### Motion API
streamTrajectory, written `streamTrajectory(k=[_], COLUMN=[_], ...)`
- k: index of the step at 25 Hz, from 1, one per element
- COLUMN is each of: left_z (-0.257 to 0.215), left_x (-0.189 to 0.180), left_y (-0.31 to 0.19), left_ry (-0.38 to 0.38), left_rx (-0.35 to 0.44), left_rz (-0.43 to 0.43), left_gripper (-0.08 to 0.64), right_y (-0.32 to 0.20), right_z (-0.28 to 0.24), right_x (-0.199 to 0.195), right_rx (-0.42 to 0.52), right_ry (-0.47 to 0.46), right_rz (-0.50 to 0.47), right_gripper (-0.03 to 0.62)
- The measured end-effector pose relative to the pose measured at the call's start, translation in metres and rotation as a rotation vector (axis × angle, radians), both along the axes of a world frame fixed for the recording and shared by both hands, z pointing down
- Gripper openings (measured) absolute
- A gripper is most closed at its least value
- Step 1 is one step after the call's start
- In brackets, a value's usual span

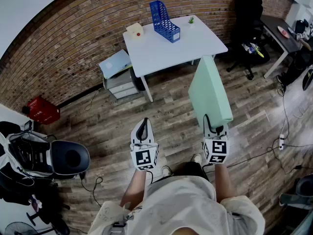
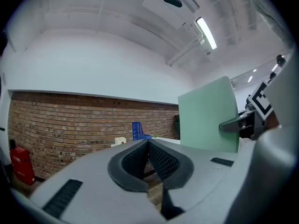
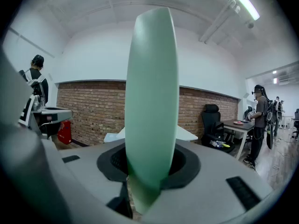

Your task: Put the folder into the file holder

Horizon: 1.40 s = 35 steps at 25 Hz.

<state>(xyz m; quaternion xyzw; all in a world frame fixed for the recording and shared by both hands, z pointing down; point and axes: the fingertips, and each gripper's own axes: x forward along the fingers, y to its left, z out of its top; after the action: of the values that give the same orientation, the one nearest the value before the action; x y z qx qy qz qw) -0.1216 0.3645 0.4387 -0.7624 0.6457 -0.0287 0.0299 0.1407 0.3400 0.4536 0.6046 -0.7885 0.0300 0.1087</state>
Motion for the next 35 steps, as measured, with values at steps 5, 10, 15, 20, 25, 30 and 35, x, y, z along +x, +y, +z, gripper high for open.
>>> streamTrajectory(k=[5,10,15,20,25,30,35], left_z=[0.009,0.007,0.009,0.007,0.010,0.021,0.035], left_x=[-0.047,-0.065,-0.067,-0.072,-0.075,-0.079,-0.076], left_y=[0.016,0.023,0.028,0.035,0.041,0.044,0.033], left_ry=[0.032,0.058,0.064,0.070,0.076,0.076,0.057], left_rx=[-0.019,-0.018,-0.036,-0.040,-0.047,-0.065,-0.100], left_rz=[0.005,0.011,0.042,0.046,0.044,0.034,0.026], left_gripper=[0.014,0.014,0.014,0.014,0.014,0.014,0.014], right_y=[0.023,0.033,0.040,0.046,0.052,0.052,0.038], right_z=[0.000,-0.012,-0.021,-0.023,-0.018,-0.004,0.013], right_x=[-0.046,-0.067,-0.070,-0.082,-0.087,-0.091,-0.091], right_rx=[-0.008,0.021,0.040,0.048,0.041,0.019,-0.011], right_ry=[-0.039,-0.028,-0.026,-0.020,-0.008,0.003,-0.005], right_rz=[0.011,0.024,0.034,0.014,0.016,0.004,-0.009], right_gripper=[0.149,0.147,0.149,0.150,0.147,0.147,0.147])
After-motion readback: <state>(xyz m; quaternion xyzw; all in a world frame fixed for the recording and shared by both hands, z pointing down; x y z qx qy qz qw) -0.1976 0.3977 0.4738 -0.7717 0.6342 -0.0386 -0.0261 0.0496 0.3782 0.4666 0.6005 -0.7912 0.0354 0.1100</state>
